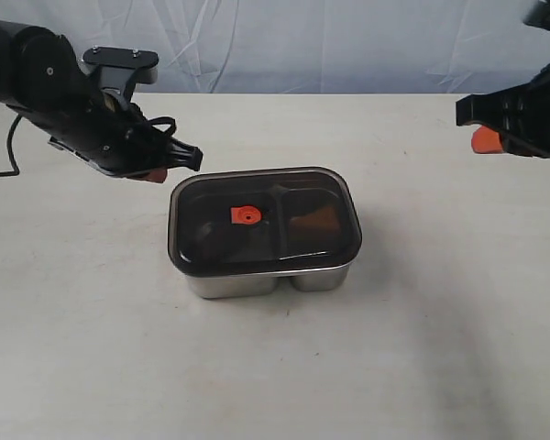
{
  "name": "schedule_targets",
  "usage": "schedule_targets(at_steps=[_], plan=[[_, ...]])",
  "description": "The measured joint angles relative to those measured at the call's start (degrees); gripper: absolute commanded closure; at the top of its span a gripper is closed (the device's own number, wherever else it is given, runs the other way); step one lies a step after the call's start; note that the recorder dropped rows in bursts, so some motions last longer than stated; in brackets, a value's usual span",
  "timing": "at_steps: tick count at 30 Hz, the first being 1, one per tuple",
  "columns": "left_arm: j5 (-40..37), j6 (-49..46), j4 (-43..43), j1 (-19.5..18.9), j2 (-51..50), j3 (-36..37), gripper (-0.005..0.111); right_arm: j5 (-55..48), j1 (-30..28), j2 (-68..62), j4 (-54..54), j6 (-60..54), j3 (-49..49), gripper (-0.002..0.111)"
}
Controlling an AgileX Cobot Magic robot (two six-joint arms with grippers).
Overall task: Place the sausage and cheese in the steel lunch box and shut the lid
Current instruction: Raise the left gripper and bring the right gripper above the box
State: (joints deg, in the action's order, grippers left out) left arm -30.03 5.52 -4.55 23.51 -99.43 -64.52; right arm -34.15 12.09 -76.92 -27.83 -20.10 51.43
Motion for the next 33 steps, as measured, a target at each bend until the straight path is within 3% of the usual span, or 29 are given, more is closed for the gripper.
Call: schedule_targets(at_steps=[4, 8, 15, 26, 33], plan=[[-0.4, 0.0, 0.0, 0.0, 0.0, 0.0, 0.107, 0.77, 0.0, -1.73, -2.04, -1.51, 0.0, 0.108], [-0.22, 0.0, 0.0, 0.0, 0.0, 0.0, 0.107, 1.83, 0.0, -4.11, -10.6, -9.61, 1.68, 0.108], [8.43, 0.0, 0.25, 0.0, -0.11, 0.0, 0.107, 2.95, 0.0, -12.93, -25.25, -22.48, 8.14, 0.108], [13.24, 0.0, 0.12, 0.0, -6.38, 0.0, 0.107, -3.18, 0.14, -28.25, -27.92, -25.15, 17.94, 0.108], [16.65, 0.0, -0.7, 0.0, -7.03, -0.92, 0.107, 3.92, 0.14, -28.91, -31.6, -28.5, 19.33, 0.108]])
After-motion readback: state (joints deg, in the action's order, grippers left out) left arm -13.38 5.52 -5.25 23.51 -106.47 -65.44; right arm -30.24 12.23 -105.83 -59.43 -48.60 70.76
